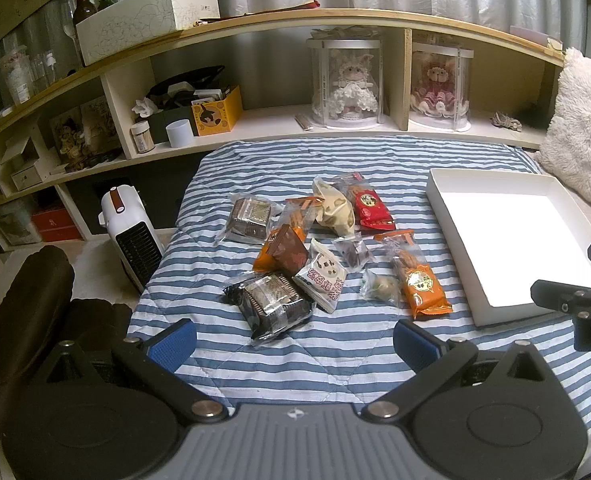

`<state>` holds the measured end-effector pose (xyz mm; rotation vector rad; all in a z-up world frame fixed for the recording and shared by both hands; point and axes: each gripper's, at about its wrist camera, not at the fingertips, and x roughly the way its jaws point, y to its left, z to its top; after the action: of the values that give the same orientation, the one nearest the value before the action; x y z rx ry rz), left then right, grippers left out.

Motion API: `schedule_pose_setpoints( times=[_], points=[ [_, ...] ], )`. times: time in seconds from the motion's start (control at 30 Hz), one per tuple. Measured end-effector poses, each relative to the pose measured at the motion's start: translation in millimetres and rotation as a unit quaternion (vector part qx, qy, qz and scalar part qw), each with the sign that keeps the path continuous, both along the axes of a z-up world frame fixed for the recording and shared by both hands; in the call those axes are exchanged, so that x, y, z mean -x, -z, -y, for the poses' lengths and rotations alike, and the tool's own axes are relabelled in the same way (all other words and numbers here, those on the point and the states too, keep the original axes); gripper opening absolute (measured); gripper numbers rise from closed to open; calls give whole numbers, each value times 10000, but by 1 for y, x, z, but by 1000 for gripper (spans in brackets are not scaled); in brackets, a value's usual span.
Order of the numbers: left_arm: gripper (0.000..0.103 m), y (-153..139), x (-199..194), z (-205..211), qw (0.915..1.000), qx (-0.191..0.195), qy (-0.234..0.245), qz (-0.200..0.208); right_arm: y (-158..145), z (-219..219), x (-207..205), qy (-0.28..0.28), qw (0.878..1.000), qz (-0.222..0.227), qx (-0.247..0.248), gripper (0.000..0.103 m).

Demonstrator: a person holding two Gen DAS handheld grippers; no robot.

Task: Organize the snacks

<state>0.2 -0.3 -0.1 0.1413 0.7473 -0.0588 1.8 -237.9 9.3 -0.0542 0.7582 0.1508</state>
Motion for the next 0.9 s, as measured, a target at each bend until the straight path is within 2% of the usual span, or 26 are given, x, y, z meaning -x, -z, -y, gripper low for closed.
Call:
schedule_pose_setpoints(
  times=[0.3,0.43,0.6,0.9],
  points=[
    [103,0,0,3,10000,-30,-26,57,1,1,0,19,10000,-2,4,102],
    [103,3,-4,3,9996,-204,-166,110,3,2,-2,112,9999,-13,-13,102],
    [103,15,-21,-4,9985,-368,-415,-43,6,1,-6,144,9999,11,-5,102],
    [103,23,-50,-17,9955,-110,-914,-226,18,-13,-21,-12,9998,71,191,102]
  ],
)
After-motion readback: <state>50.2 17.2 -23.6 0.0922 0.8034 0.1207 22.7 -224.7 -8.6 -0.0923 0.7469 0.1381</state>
